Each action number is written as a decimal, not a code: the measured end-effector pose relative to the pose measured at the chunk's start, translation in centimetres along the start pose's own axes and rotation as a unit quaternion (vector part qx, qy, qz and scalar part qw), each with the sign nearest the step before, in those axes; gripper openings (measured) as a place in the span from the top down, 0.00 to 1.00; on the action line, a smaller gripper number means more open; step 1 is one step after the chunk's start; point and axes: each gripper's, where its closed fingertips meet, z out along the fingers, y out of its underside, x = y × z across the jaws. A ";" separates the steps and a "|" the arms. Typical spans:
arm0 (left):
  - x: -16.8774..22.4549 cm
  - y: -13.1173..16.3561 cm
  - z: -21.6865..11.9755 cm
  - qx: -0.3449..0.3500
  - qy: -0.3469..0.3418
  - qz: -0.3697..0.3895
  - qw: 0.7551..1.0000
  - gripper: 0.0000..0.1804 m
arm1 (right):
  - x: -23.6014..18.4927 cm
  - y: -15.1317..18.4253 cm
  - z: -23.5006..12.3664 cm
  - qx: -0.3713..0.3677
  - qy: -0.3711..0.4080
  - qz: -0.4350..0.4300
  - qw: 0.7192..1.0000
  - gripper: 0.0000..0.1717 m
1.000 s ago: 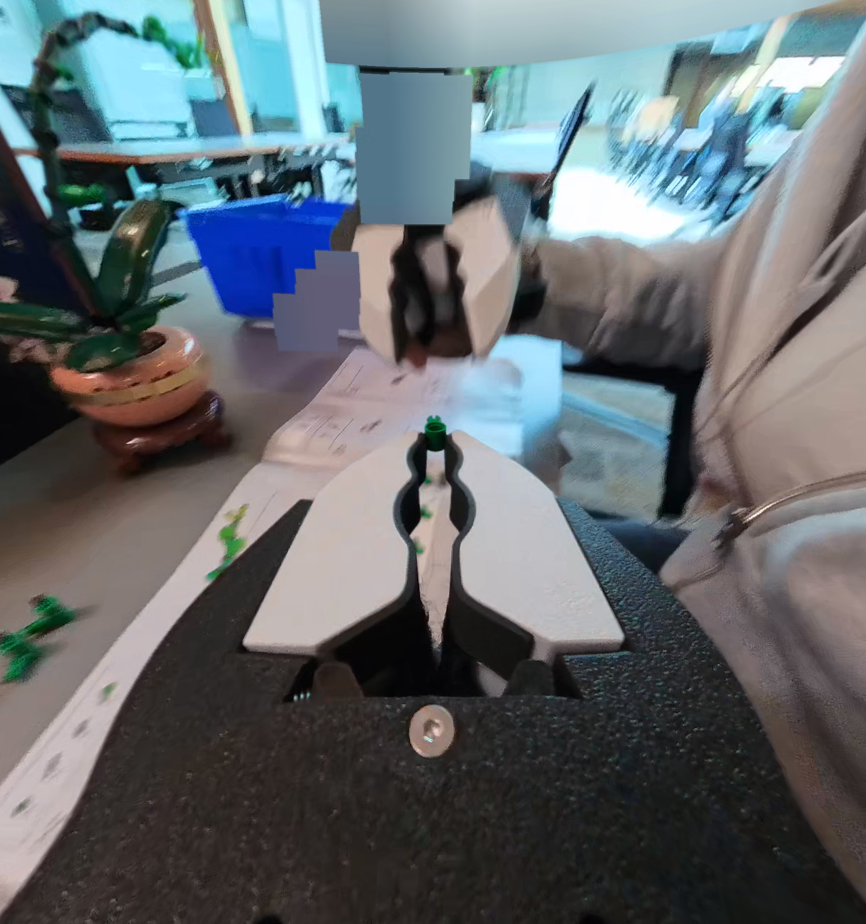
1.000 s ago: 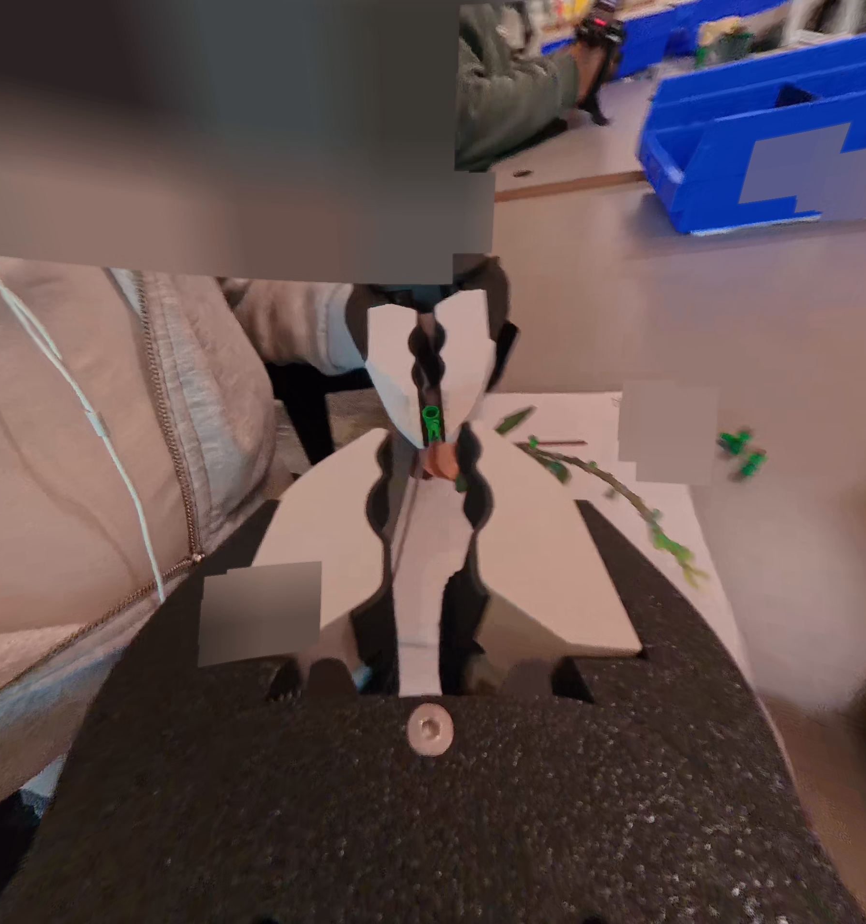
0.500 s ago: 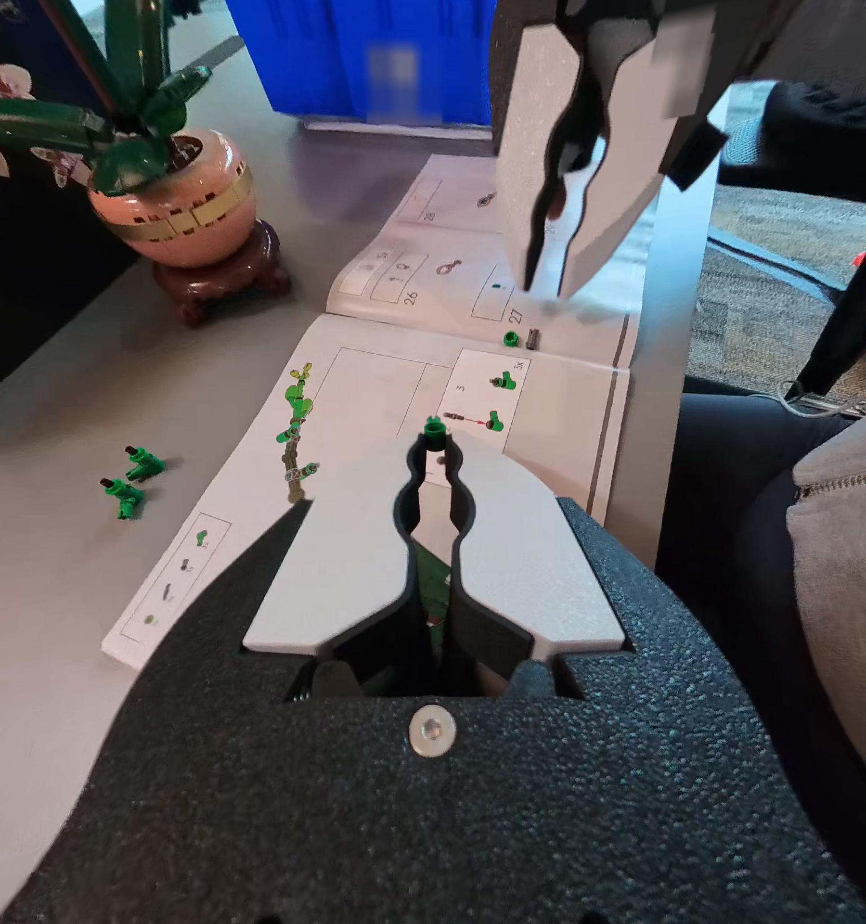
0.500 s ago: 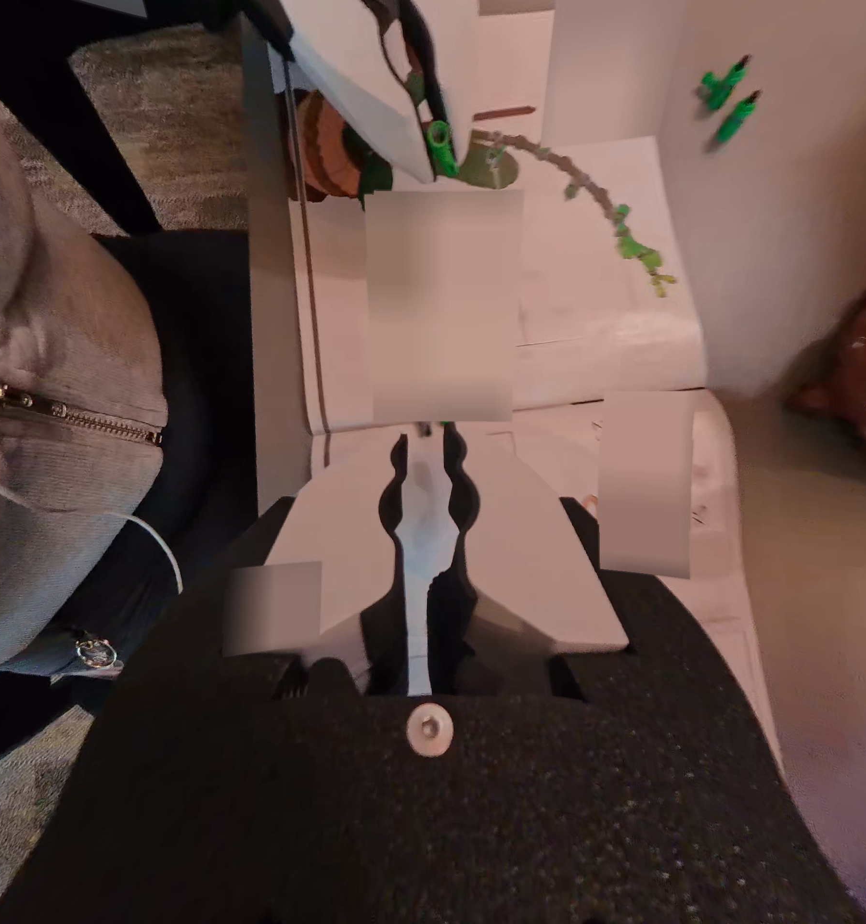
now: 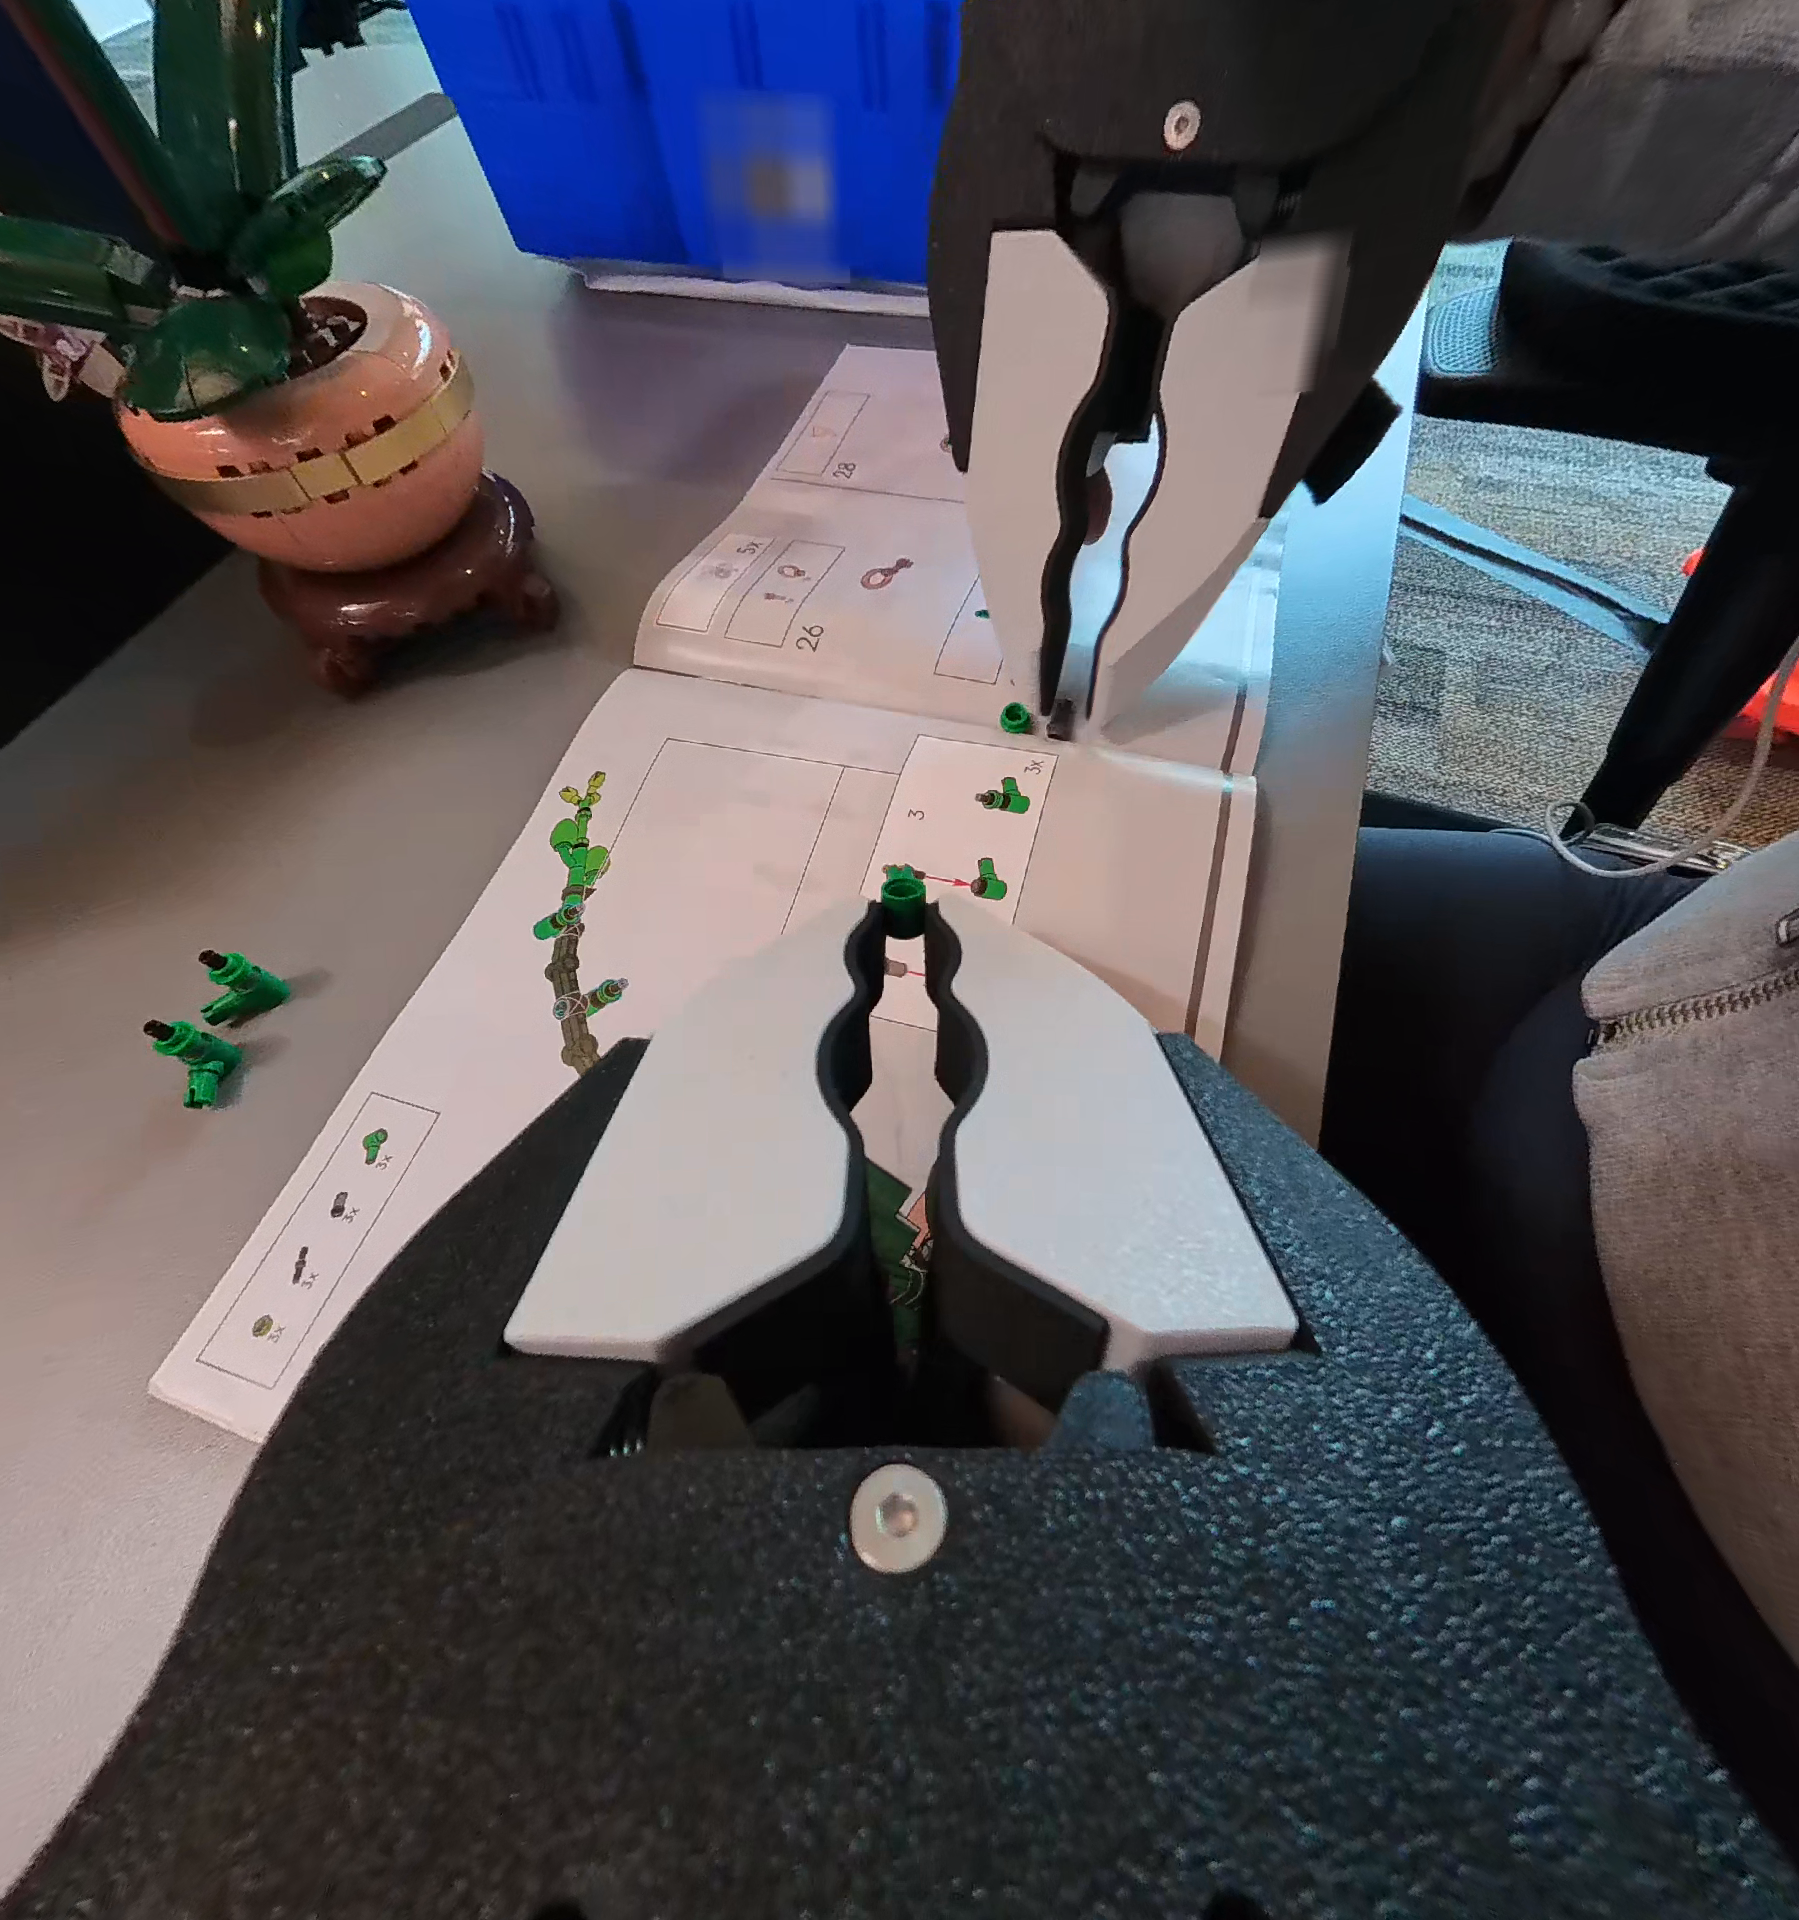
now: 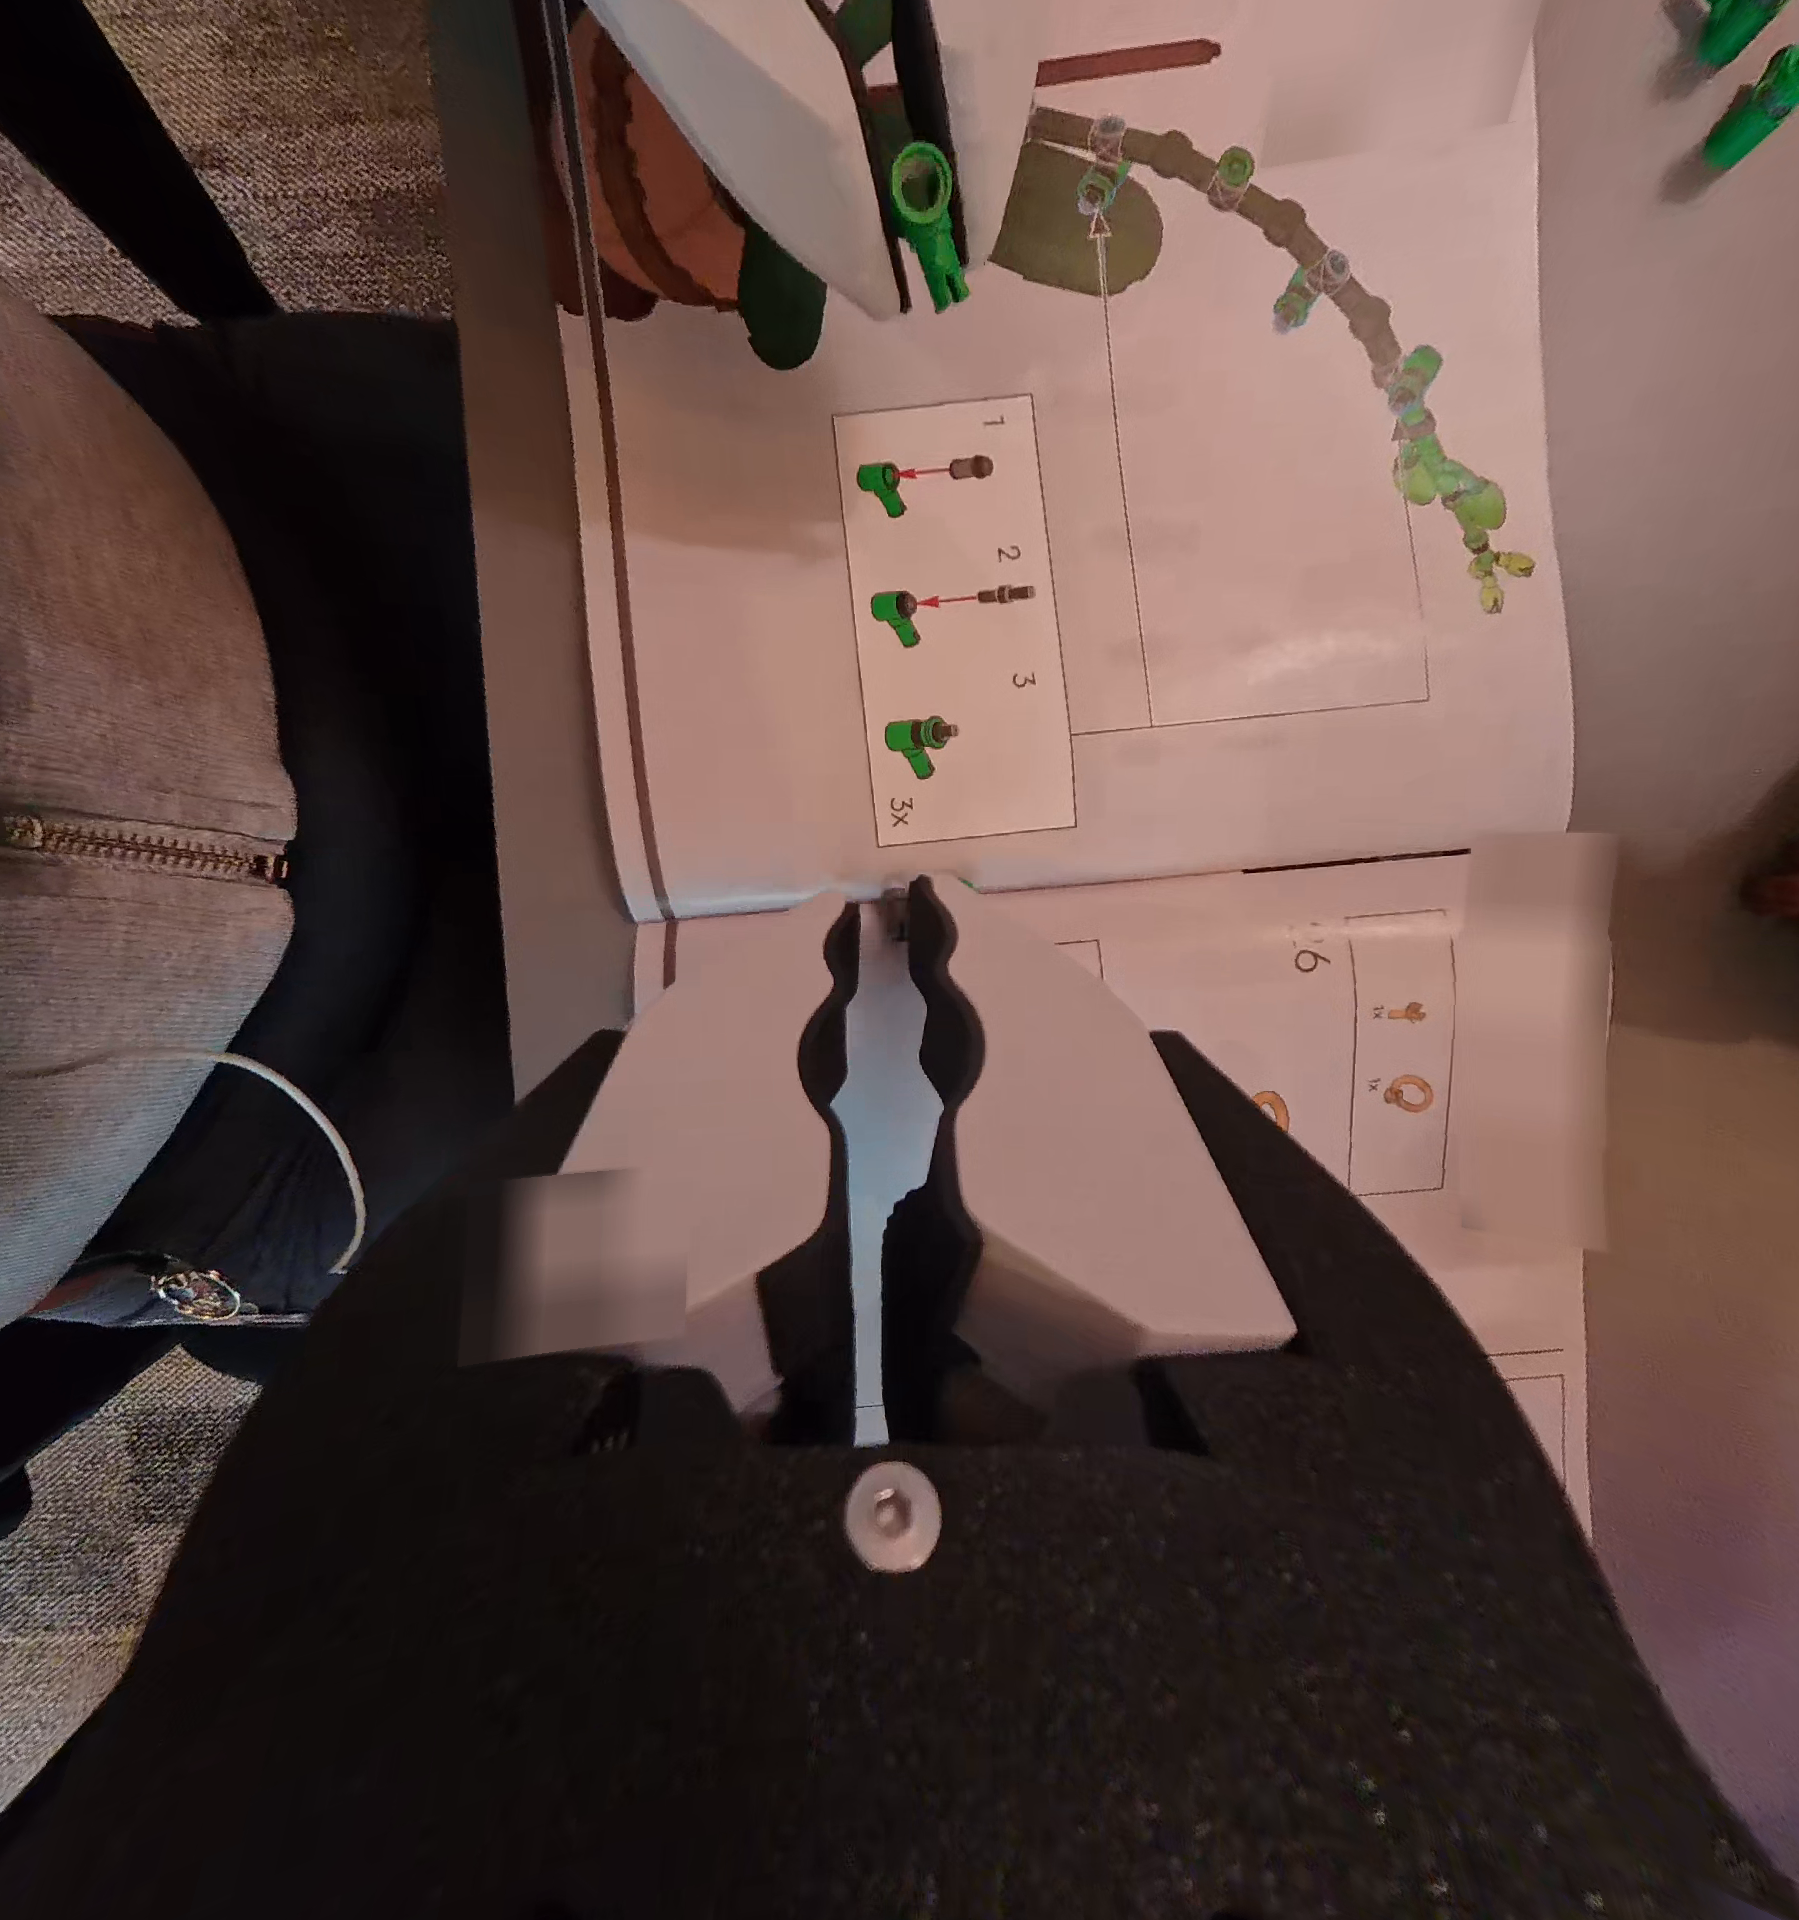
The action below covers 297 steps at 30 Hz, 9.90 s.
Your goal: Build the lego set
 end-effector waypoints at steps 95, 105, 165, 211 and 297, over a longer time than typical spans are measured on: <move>2.3 0.4 0.8 -0.037 0.052 0.003 0.998 0.96 | 0.4 0.7 -0.6 0.020 -0.061 -0.119 0.991 0.95; 2.4 0.4 0.9 -0.038 0.053 0.006 0.998 0.96 | 1.2 0.6 -0.1 0.048 -0.047 -0.071 0.995 0.91; 2.7 1.1 1.4 -0.059 0.048 0.021 0.997 0.96 | -0.3 0.6 0.1 0.122 -0.023 0.015 0.992 0.90; 3.5 2.5 2.0 -0.160 0.136 0.000 0.978 0.97 | -1.4 -4.9 1.5 0.011 -0.109 -0.032 0.993 0.98; 2.8 2.1 3.0 -0.195 0.076 0.082 0.974 0.96 | -0.7 -4.7 0.9 -0.083 -0.165 0.083 0.979 0.97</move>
